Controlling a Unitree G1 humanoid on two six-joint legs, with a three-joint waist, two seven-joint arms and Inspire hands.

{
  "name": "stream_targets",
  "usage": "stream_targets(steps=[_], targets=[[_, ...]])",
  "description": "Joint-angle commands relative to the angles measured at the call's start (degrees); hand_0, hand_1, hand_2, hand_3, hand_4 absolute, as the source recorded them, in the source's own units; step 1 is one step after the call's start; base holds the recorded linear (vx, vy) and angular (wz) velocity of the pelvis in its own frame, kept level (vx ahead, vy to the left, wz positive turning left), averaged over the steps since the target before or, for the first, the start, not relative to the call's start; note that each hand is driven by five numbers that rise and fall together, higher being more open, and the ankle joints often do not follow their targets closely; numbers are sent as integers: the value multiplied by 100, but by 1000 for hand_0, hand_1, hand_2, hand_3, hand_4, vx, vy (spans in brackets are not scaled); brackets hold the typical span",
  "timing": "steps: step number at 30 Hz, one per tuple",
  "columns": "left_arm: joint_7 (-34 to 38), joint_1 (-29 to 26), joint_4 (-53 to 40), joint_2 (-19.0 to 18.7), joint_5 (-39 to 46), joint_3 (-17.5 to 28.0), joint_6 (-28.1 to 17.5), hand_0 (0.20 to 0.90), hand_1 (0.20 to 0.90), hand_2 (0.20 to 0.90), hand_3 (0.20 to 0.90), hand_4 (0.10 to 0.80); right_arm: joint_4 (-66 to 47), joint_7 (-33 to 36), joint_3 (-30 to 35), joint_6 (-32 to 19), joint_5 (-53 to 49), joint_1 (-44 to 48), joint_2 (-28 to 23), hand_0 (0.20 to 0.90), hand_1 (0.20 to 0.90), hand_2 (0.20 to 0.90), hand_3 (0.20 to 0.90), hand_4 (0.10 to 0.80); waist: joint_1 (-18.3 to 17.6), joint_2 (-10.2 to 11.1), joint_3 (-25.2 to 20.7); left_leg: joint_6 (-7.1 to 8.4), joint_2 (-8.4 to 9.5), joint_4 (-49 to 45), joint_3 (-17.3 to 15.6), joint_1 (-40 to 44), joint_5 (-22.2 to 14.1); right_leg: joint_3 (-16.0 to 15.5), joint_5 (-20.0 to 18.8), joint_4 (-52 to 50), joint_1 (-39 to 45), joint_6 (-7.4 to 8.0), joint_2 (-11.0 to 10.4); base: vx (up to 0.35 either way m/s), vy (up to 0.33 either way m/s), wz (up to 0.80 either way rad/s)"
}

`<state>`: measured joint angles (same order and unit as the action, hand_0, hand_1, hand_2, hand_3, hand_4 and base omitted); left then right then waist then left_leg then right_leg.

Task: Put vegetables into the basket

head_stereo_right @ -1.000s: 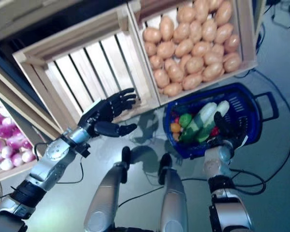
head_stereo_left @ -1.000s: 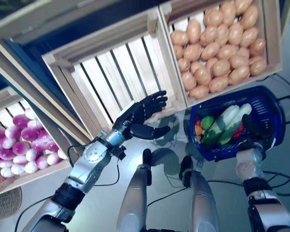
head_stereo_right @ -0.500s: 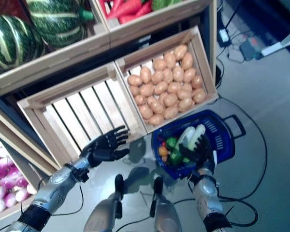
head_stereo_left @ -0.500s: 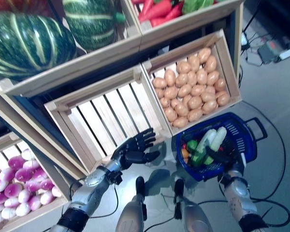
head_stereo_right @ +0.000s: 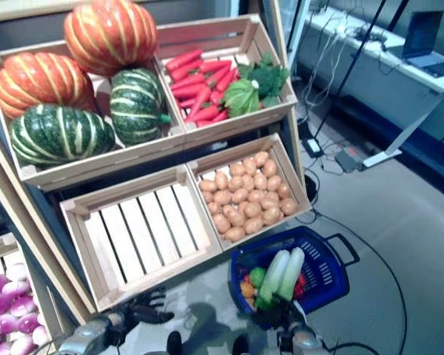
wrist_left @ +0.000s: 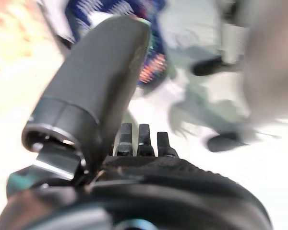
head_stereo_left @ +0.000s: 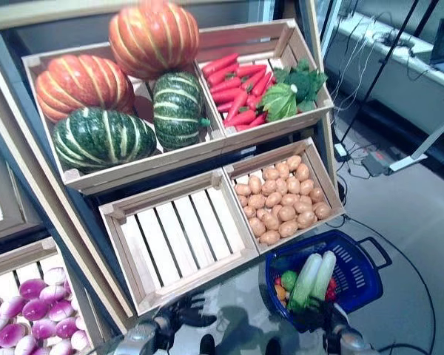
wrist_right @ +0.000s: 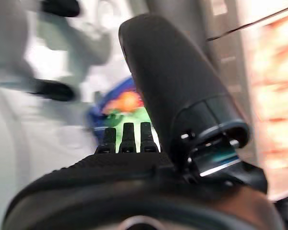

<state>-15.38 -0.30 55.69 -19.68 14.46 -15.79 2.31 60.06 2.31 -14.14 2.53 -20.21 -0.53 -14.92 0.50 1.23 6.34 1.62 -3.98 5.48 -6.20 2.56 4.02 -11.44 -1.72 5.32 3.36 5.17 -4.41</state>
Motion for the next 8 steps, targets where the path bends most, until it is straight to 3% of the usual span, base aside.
stream_targets(steps=[1, 8], targets=[[80, -479, 189, 113, -510, -47, -159, 900, 900, 900, 900, 800, -81, -302, -70, 27, 303, 304, -115, 900, 900, 900, 900, 800, -47, -28, -3, 266, -85, -48, -12, 46, -192, -125, -133, -32, 163, 140, -197, 64, 40, -1], [363, -505, 675, 270, -571, 30, 139, 900, 900, 900, 900, 800, 83, -384, -139, 53, 317, 369, 11, 900, 900, 900, 900, 800, -33, -47, -114, 226, -59, -48, 16, 191, -277, -120, -97, -32, 275, 176, -241, 81, 42, -2]])
